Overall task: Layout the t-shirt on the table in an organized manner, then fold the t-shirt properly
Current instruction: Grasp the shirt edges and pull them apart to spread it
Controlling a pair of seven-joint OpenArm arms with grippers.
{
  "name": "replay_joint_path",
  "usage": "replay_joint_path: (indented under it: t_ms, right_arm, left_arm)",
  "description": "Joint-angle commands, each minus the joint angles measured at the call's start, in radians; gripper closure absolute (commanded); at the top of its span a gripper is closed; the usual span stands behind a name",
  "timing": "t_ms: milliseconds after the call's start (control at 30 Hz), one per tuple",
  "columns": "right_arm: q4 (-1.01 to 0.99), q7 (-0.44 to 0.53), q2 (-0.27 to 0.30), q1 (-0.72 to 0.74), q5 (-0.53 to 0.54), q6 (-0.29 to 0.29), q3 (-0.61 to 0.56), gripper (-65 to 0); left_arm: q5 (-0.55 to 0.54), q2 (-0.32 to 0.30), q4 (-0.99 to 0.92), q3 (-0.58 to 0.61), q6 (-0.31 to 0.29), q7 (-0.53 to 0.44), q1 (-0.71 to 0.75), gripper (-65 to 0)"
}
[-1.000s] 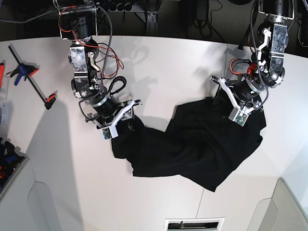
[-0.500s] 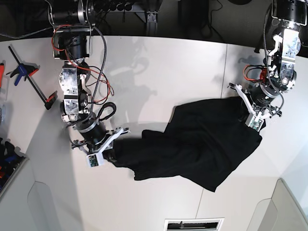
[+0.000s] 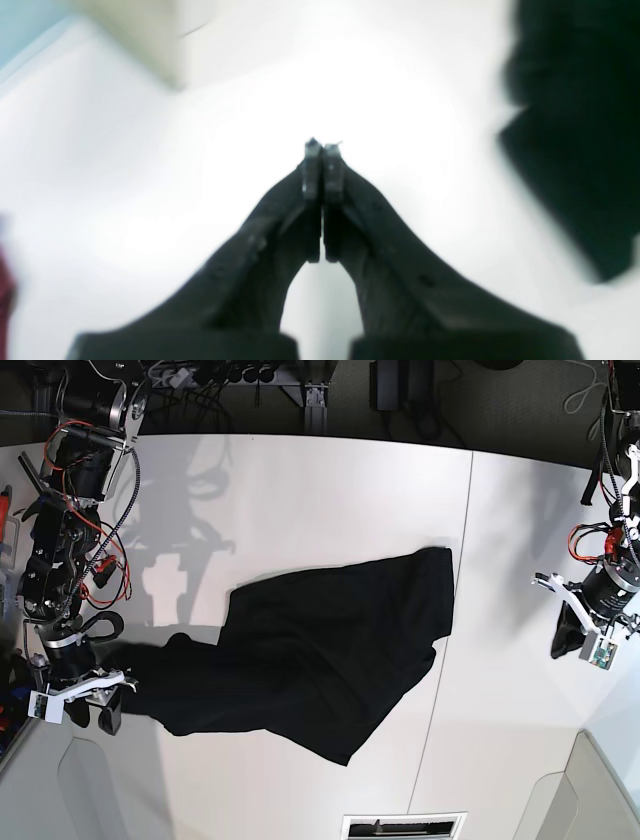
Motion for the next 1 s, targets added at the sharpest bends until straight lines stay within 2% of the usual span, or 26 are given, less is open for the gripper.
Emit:
replay_joint_path:
  t_ms: [0, 100, 200, 267, 333, 500, 667, 767, 967]
  right_arm:
    - [0.018, -0.002, 0.002, 0.024, 0.035, 0.018, -0.001, -34.5]
    - [0.019, -0.063, -0.023, 0.003, 0.088, 0.092, -0.001, -35.1]
    - [0.019, -0.106, -0.069, -0.043, 0.131, 0.133, -0.001, -35.1]
    - [0.019, -0.111, -0.108, -0.085, 0.146, 0.146, -0.001, -35.0]
    - [0.019, -0.11, -0.15, -0.132, 0.146, 0.154, -0.001, -35.0]
    - [0.019, -0.105, -0.245, -0.23, 0.145, 0.159, -0.004, -35.0]
    - [0.019, -0.095, -0.3, -0.259, 0.104, 0.159, -0.042, -35.2]
    - [0.019, -0.09, -0.32, -0.258, 0.041, 0.158, -0.086, -35.2]
    - [0.019, -0.084, -0.32, -0.259, -0.032, 0.137, -0.178, -35.2]
  left_arm:
    - [-0.046, -0.002, 0.016, -0.007, -0.035, -0.006, -0.013, 0.0]
    - [-0.135, 0.055, 0.016, -0.007, -0.129, 0.047, -0.012, 0.0]
    - [-0.159, 0.103, 0.016, -0.007, -0.146, 0.063, -0.01, -13.0]
    - [-0.158, 0.127, 0.016, -0.007, -0.146, 0.037, -0.011, -21.3]
    - [-0.146, 0.145, 0.014, -0.003, -0.146, 0.002, -0.016, -26.1]
    - [-0.037, 0.151, -0.062, 0.119, -0.121, -0.04, -0.093, -26.7]
    - [0.047, 0.151, -0.22, 0.285, -0.073, -0.117, -0.232, -26.7]
    - [0.085, 0.164, -0.326, 0.343, -0.071, -0.16, -0.319, -26.7]
    - [0.099, 0.243, -0.517, 0.416, -0.071, -0.163, -0.48, -26.7]
